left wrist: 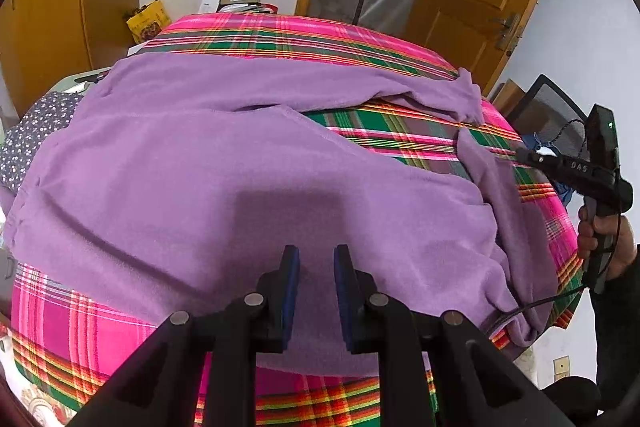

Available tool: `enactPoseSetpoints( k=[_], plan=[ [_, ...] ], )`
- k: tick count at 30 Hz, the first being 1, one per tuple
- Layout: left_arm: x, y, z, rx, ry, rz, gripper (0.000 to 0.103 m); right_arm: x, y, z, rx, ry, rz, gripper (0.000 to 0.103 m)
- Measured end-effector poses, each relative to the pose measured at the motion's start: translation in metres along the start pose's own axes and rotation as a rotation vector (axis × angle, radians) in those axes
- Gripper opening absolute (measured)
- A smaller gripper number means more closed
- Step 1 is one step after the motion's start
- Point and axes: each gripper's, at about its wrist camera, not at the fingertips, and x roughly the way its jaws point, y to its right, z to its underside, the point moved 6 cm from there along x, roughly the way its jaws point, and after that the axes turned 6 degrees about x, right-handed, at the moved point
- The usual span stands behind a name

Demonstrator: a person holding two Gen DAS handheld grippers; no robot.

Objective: Fold clothes

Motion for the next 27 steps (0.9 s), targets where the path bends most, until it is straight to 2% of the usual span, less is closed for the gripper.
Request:
enactPoseSetpoints(
  k=[7,12,17,19,22,24,27],
  plan=[
    [0.000,0.010,0.000,0.019,0.000,0.015,0.018,-0.050,0.031,-0.017,0.030,0.110,0.068,0.006],
    [-0.001,0.014,0.000,0.028,0.003,0.017,0.018,-0.113,0.083,-0.023,0.137,0.248,0.165,0.006],
    [0.003,0.017,0.000,0.035,-0.009,0.019,0.018,-0.171,0.138,-0.003,0.264,0.344,0.269,0.006],
    [0.005,0.019,0.000,0.041,-0.014,0.022,0.018,-0.172,0.146,0.009,0.293,0.325,0.259,0.008],
    [0.009,0.022,-0.002,0.051,-0.022,0.027,0.018,-0.145,0.135,0.027,0.306,0.240,0.163,0.018],
    [0.010,0.026,-0.003,0.057,-0.021,0.032,0.018,-0.111,0.111,0.034,0.279,0.160,0.083,0.038],
    [0.008,0.031,-0.003,0.068,-0.018,0.038,0.018,-0.060,0.068,0.040,0.205,0.048,-0.018,0.039]
  ],
)
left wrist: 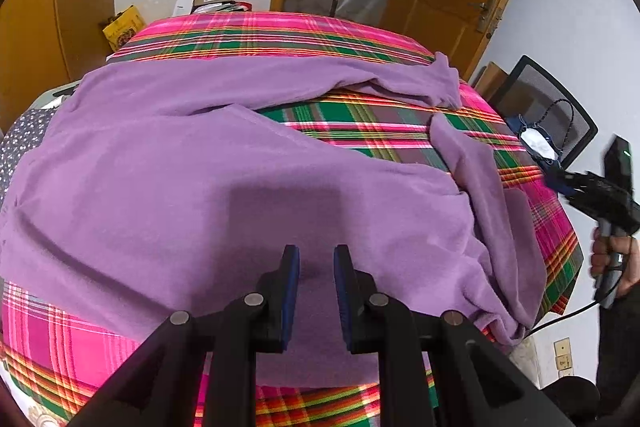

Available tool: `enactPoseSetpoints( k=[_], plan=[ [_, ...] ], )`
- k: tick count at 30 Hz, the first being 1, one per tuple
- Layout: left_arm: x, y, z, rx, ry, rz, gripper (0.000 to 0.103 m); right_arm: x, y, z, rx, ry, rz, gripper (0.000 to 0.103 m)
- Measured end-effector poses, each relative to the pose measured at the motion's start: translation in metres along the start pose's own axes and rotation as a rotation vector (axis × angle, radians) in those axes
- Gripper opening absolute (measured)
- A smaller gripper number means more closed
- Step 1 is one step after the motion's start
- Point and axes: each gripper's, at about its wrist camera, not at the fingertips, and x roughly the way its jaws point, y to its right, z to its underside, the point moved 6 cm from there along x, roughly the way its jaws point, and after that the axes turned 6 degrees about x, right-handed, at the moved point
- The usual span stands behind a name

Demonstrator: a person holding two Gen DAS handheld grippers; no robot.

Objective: Fold clothes

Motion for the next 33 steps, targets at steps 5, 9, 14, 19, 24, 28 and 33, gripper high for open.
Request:
enactPoseSetpoints(
  k=[5,9,14,19,24,28,33],
  plan=[
    [-0.002,0.001,0.002,-0.009,0.003,0.000,0.018,0.055,-0.031,0.005,-0.054,-0.109,-0.022,0.039],
    [0.000,-0.001,0.005,-0.015,-0.002,0.000,0.018,0.070,-0.040,0.000,-0.089,-0.119,-0.015,0.041],
    [0.003,-0.006,0.004,-0.026,-0.005,-0.002,0.018,0.086,-0.060,0.003,-0.160,-0.132,0.012,0.041],
    [0.005,-0.007,0.004,-0.030,-0.007,0.002,0.018,0.102,-0.076,0.007,-0.248,-0.137,0.045,0.005],
    [0.003,-0.011,0.006,-0.040,-0.005,-0.001,0.018,0.076,-0.072,-0.012,-0.252,-0.042,0.042,0.004],
    [0.001,-0.014,0.006,-0.046,0.000,-0.001,0.018,0.024,-0.048,-0.046,-0.189,0.108,0.084,0.004],
    [0.000,-0.012,0.005,-0.041,0.006,0.009,0.018,-0.051,-0.005,-0.068,-0.094,0.260,0.191,0.004]
  ],
)
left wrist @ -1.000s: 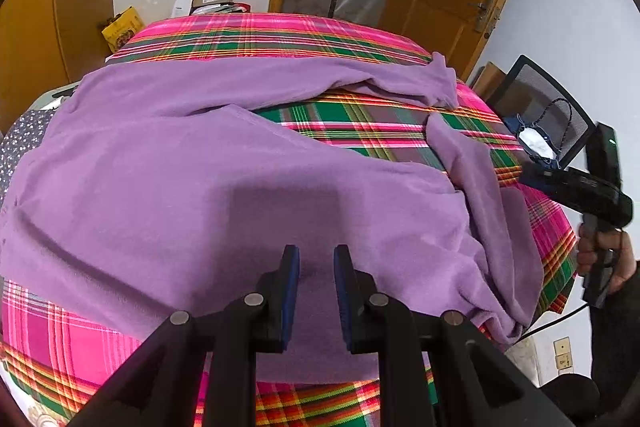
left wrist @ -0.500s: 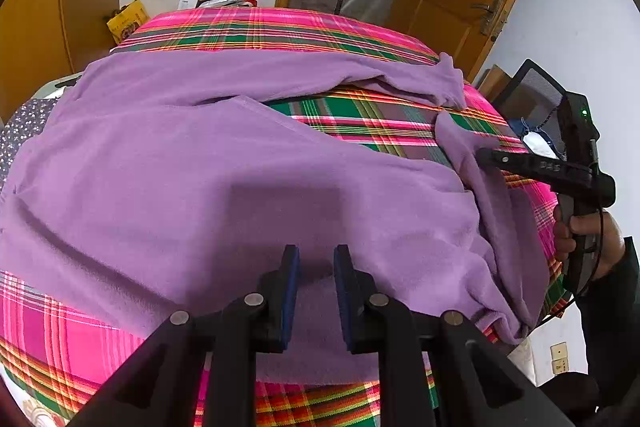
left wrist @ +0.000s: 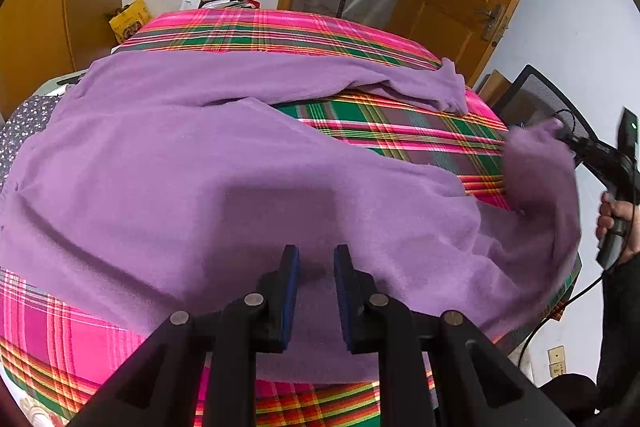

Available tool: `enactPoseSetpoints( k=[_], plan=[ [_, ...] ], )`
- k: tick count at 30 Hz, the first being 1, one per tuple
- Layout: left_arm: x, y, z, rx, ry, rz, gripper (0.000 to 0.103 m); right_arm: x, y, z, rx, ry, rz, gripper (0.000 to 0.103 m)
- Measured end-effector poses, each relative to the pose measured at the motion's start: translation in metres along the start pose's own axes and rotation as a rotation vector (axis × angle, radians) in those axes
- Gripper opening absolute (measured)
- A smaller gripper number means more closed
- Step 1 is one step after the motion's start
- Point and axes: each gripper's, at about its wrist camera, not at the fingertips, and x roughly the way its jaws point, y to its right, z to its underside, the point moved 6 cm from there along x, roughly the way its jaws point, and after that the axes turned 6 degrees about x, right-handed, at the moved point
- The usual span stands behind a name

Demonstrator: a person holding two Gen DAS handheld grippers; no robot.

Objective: Fold clothes

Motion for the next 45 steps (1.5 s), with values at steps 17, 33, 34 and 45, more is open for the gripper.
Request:
enactPoseSetpoints(
  k=[17,33,34,45],
  plan=[
    [0.004,0.017,-0.001,0.064,-0.011,0.032,0.018,-0.087,0.061,0.071,0.054,-0.038,0.160,0.032],
    [0.002,-0.021,0.019,-0.039,-0.019,0.002,0.018,0.092,-0.175,0.146,-0.601,-0.499,-0.374,0.040],
    [0.002,-0.023,0.019,-0.041,-0.018,0.000,0.018,0.096,-0.177,0.148,-0.608,-0.524,-0.382,0.040],
    [0.005,-0.023,0.014,-0.040,-0.008,0.014,0.018,0.100,-0.173,0.107,-0.596,-0.408,-0.336,0.006]
  ],
)
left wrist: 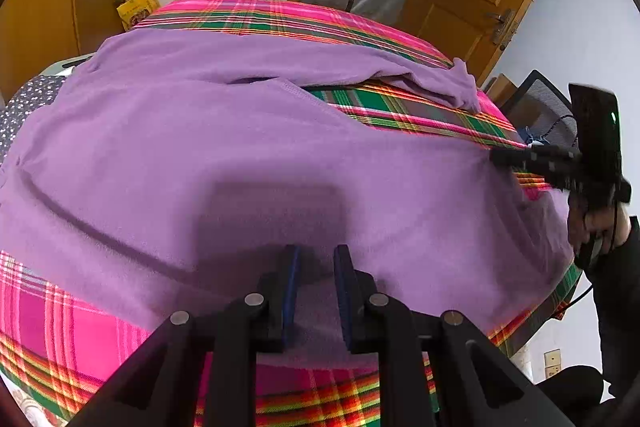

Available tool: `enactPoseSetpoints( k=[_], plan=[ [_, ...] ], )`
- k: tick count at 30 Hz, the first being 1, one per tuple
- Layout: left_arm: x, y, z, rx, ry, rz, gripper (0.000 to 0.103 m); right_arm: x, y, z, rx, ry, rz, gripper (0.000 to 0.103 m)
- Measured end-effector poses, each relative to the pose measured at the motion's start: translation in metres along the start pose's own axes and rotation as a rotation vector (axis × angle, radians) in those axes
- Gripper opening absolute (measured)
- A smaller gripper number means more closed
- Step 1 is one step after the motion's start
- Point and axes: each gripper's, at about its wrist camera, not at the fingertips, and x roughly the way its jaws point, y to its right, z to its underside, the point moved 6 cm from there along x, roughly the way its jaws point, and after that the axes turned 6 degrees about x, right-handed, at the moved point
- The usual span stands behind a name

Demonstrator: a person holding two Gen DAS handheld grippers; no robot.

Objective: Fold clothes

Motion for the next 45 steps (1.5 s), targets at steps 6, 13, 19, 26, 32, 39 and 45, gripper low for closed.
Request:
enactPoseSetpoints(
  k=[6,13,19,26,32,39,45],
  plan=[
    [-0.016,-0.017,-0.001,-0.048,0.050,-0.009,0.018,-0.002,0.021,-0.003,0.090,0.030,0.129,0.009],
    [-0.058,-0.107,0.009,-0.226,0.122,-0.204,0.018,-0.028,-0.064,0.012,-0.068,0.126,-0.045,0.035],
    [-0.091,-0.183,0.029,-0.418,0.159,-0.324,0.018,0.015,-0.148,0.042,-0.272,0.031,-0.158,0.036],
    [-0.115,-0.245,0.042,-0.529,0.207,-0.374,0.028,0.045,-0.203,0.066,-0.426,-0.032,-0.232,0.036],
    [-0.104,-0.280,0.048,-0.639,0.201,-0.316,0.029,0.059,-0.207,0.071,-0.440,-0.059,-0.222,0.034],
    [-0.082,-0.292,0.051,-0.738,0.203,-0.181,0.030,0.055,-0.199,0.068,-0.420,-0.067,-0.195,0.012],
    [-0.083,-0.292,0.044,-0.761,0.244,-0.162,0.010,0.056,-0.200,0.066,-0.423,-0.060,-0.176,0.002]
  ],
)
